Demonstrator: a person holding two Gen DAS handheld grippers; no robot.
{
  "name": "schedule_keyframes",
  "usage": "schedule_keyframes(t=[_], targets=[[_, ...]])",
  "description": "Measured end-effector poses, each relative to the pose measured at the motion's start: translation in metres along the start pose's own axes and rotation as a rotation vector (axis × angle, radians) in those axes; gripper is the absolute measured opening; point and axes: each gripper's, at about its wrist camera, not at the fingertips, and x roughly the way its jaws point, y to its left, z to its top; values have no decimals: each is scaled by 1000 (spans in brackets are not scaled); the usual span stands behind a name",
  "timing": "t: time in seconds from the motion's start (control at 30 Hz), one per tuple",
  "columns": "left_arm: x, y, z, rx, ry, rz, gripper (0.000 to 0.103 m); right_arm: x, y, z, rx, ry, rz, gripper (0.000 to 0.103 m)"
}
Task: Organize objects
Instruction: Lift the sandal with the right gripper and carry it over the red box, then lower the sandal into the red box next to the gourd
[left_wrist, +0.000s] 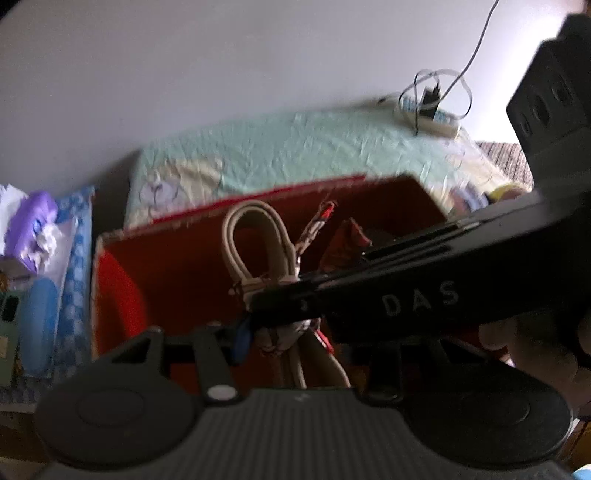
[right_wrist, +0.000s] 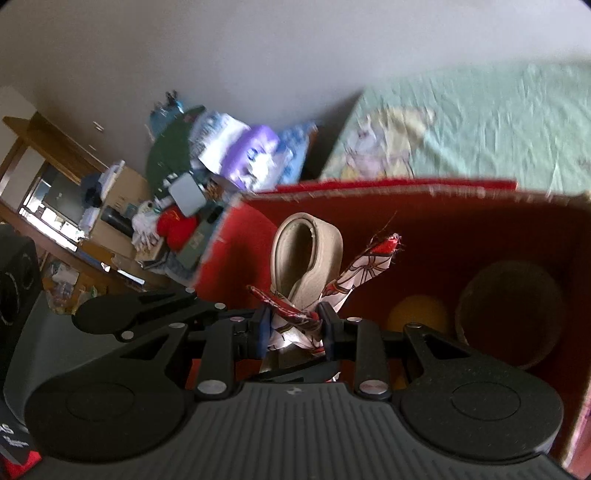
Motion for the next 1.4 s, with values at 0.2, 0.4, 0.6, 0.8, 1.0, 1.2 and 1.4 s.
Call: schedule_keyframes(t=[0.2,0.4,0.6,0.8,1.0,1.2,1.4], targets=[[32,10,-3,-12,98,-16,41,19,-15,-2,69,72,-27,30],[56,9,-3,2,185,-27,40,28,-11,-5,65,136,-143,30],[60,7,0,12,218,-39,39,28,-15,-7,79,148,-188,29],[60,5,2,26,207,-19,40,26,-20,-8,112,145,-224,23],[60,2,3,64,192,12,47,21,-21,-9,118,115,-252,21],[63,0,4,78,172,48,62,15,-30,-9,183,82,-241,23],[63,0,4,69,157,67,68,11,-31,-10,207,49,-219,23]])
